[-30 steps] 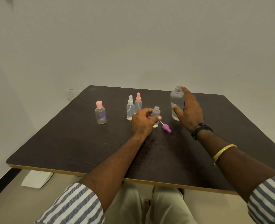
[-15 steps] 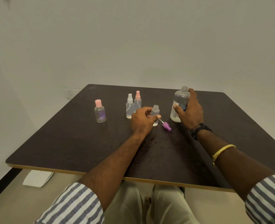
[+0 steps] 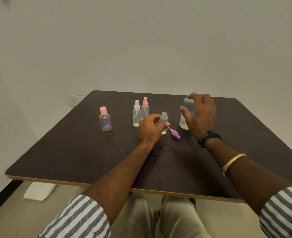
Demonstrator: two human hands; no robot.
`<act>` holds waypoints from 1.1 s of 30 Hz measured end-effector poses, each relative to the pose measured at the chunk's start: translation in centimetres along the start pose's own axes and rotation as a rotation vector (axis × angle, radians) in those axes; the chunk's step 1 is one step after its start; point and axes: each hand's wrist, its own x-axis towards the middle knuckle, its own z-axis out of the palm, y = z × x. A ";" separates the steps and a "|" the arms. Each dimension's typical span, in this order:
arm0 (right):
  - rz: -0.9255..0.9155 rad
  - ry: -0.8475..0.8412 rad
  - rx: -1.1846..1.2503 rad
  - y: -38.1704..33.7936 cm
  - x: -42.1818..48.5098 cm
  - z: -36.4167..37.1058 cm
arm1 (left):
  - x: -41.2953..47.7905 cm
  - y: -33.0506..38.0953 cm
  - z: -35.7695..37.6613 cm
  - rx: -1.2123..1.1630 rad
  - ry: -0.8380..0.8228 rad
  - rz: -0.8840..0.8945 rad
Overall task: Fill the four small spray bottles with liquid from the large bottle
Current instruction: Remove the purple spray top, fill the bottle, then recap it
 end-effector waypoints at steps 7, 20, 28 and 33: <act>-0.136 -0.489 0.039 -0.6 -1.4 0.3 | -0.4 -0.1 0.0 -0.010 0.003 0.006; -0.116 -0.536 0.000 -0.8 -1.7 0.1 | -0.6 0.0 0.1 -0.013 -0.005 0.003; -0.170 -0.135 0.183 -1.5 0.0 -0.6 | -0.4 0.2 0.0 -0.004 -0.009 -0.037; -0.200 0.008 0.259 -2.2 0.7 -1.4 | -0.5 0.3 -0.1 0.001 -0.009 -0.038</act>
